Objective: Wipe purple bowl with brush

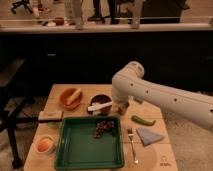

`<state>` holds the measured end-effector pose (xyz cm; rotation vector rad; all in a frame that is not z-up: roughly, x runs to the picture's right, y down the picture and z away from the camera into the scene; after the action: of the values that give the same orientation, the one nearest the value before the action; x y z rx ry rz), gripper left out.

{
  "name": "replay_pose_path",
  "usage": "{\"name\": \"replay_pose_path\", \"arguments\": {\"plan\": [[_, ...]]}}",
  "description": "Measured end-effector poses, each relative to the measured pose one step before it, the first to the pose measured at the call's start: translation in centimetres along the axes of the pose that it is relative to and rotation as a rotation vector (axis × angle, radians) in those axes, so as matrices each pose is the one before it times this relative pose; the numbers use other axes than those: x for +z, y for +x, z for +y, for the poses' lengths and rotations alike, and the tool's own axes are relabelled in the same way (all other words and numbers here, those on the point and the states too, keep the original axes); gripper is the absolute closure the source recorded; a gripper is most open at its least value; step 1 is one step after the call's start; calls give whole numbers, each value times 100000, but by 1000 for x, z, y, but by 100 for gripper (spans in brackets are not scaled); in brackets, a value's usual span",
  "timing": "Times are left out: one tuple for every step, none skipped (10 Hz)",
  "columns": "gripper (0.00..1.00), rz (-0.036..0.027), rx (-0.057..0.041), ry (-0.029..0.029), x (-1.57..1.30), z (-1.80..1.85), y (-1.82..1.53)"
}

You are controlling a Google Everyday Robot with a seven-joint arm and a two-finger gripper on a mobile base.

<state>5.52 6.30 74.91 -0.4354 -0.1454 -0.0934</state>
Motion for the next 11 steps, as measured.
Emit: {"name": "replay_pose_path", "arguments": {"plan": [[100, 1266, -1167, 391, 61, -526, 96], [100, 2841, -1640, 419, 119, -631, 418], [100, 3145, -2175, 291, 26, -486, 117], [100, 3636, -2705, 324, -5, -452, 0], [100, 4060, -2367, 22, 54, -332, 249], [100, 6683, -3305, 7, 157, -700, 294], [100, 2276, -1171, -39, 121, -400, 26], [100, 452, -19, -855, 331, -27, 593], [100, -417, 611, -617, 454, -230, 791], [100, -1413, 219, -535, 496, -337, 36], [100, -1151, 248, -454, 382, -207, 23]]}}
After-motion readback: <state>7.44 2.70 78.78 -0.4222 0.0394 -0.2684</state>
